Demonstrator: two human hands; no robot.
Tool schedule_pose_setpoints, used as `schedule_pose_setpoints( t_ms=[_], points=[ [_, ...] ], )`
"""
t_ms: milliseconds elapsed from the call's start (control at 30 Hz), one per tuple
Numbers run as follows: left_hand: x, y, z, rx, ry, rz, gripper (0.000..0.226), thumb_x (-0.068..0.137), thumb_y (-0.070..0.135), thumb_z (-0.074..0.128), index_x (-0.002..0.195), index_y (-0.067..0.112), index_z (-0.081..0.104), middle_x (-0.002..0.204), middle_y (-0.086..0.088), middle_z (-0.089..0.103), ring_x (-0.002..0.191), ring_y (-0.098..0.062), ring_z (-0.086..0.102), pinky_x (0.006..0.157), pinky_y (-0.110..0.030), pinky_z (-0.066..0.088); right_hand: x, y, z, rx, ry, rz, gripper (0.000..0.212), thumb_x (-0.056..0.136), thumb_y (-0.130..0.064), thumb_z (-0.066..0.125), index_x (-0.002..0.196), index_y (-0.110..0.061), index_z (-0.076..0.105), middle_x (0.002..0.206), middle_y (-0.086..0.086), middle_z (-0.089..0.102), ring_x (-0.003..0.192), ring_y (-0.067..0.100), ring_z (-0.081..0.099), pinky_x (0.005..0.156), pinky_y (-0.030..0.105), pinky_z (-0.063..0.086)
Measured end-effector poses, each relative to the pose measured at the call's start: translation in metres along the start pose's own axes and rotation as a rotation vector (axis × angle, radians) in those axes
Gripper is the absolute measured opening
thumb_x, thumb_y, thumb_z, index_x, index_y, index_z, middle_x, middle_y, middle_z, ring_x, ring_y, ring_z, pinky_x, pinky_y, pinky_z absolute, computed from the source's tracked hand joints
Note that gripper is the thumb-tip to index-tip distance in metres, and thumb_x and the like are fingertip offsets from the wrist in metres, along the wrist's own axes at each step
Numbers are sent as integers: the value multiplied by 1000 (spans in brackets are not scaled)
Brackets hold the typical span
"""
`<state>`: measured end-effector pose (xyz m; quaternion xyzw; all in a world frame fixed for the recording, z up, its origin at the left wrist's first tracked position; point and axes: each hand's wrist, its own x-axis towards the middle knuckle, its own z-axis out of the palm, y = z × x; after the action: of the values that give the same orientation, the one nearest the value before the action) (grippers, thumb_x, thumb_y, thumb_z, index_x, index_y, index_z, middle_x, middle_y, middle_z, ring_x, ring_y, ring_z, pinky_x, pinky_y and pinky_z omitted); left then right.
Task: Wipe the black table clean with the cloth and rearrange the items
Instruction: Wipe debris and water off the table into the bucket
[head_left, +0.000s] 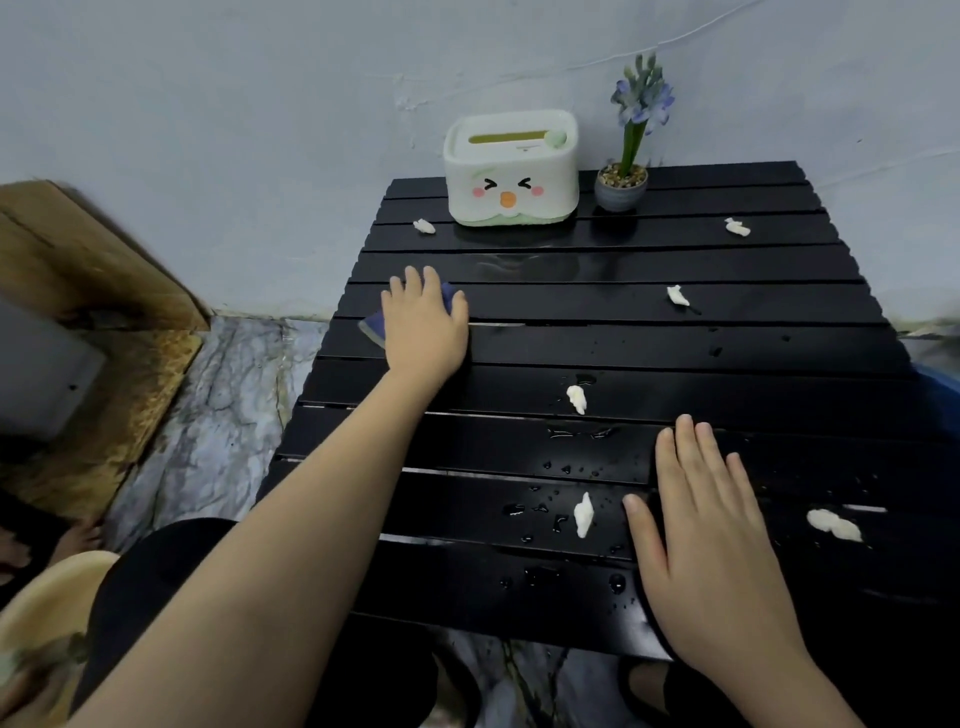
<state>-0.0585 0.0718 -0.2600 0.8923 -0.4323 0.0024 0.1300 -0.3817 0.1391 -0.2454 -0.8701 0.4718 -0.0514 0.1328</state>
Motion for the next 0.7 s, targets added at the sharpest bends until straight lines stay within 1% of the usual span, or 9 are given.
schedule_pose_setpoints(
  t_ms=[67,167,300,400,533,567,600,667,700],
  points=[
    [6,21,5,-24,-3,96,51,102,36,34,138,1,44,143,-18,46,128,-38,40,111,-46,28,0,-2,0,9,8,-3,75,99,-51,7,158,-6,11,168,6,1,157,17,-7,128,39,1],
    [15,62,13,-85,-64,236,49,102,35,37,138,3,47,146,-17,46,132,-35,39,115,-45,25,1,-3,-1,11,21,5,73,99,-47,14,158,-3,18,168,9,8,157,20,1,128,42,7],
    [15,122,21,-220,-208,422,52,102,34,43,144,3,44,154,-17,41,142,-35,33,118,-43,16,2,-2,-1,-28,20,8,72,100,-45,15,157,-2,22,167,12,12,157,23,6,127,45,13],
    [6,164,24,-278,-333,557,54,104,33,43,150,6,37,161,-14,30,149,-35,23,121,-43,9,1,-1,0,-24,33,11,70,101,-44,18,156,-1,25,167,13,16,157,25,10,127,46,17],
    [-7,195,23,-379,-513,677,54,104,33,45,151,9,36,162,-10,28,152,-29,17,124,-40,5,0,1,2,-9,42,1,68,103,-43,19,157,-2,24,168,13,15,157,23,7,127,45,14],
    [-8,196,22,-428,-540,664,52,104,32,47,150,10,40,160,-10,33,151,-28,22,125,-39,8,0,2,2,-5,46,-3,68,103,-42,21,157,-2,24,168,13,14,157,23,7,127,45,13],
    [-7,195,20,-500,-545,626,47,103,31,49,146,12,47,154,-11,44,147,-26,32,124,-39,16,0,2,2,-5,46,-6,67,103,-42,21,158,-3,23,168,12,14,157,22,5,128,44,11],
    [-5,188,14,-697,-517,493,37,101,30,53,131,11,63,128,-12,67,122,-20,59,111,-35,41,0,3,3,-5,46,-10,67,104,-43,22,159,-5,20,169,10,11,157,20,2,128,41,7],
    [-4,183,10,-810,-510,420,34,101,28,55,126,8,67,116,-12,72,107,-15,64,101,-31,46,1,3,3,-1,48,-12,67,105,-43,22,159,-6,19,169,9,10,157,19,1,128,40,6]
  ],
)
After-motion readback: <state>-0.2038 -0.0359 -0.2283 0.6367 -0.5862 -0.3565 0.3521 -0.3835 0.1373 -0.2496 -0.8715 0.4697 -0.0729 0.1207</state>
